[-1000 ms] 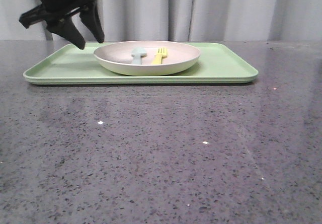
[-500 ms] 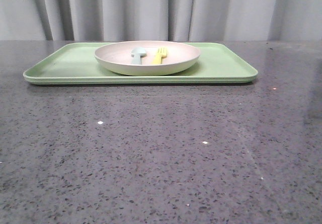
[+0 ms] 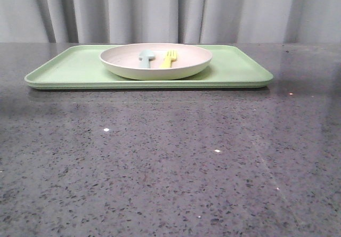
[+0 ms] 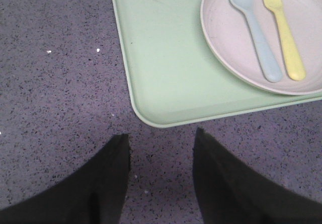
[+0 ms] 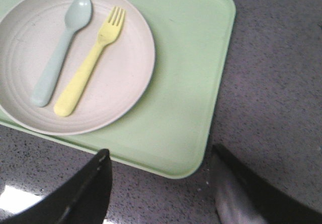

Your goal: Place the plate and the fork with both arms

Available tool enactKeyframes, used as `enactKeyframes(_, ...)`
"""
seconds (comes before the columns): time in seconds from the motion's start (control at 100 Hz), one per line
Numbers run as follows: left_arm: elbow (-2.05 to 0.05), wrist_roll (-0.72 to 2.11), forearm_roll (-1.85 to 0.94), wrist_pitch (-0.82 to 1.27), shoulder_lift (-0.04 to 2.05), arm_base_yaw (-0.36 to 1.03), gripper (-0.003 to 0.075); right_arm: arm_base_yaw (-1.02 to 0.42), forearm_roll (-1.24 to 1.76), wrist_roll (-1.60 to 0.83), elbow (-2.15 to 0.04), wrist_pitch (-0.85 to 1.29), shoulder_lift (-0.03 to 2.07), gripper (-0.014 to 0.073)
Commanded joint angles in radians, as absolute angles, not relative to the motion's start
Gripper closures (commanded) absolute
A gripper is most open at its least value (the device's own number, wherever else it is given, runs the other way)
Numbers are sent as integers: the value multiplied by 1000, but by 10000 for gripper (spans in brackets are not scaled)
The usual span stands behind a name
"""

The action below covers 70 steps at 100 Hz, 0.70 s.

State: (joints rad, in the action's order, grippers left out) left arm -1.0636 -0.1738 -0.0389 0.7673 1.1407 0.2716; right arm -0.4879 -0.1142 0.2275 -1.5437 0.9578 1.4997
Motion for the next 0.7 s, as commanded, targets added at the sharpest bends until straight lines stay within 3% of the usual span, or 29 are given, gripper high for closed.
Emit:
enactKeyframes(0.0,-1084,-182,-41,705,1104,281,417,-515,-135,219,-1672,966,1550,156)
enactKeyframes(0.38,-1084,-182,-44,705,1095,281,417,-556,-102,275,-2048,1135,1881,156)
enactKeyframes(0.69,-1084,-182,-44,705,1095,281,418,-556,-39,336,-2190,1169,2047,156)
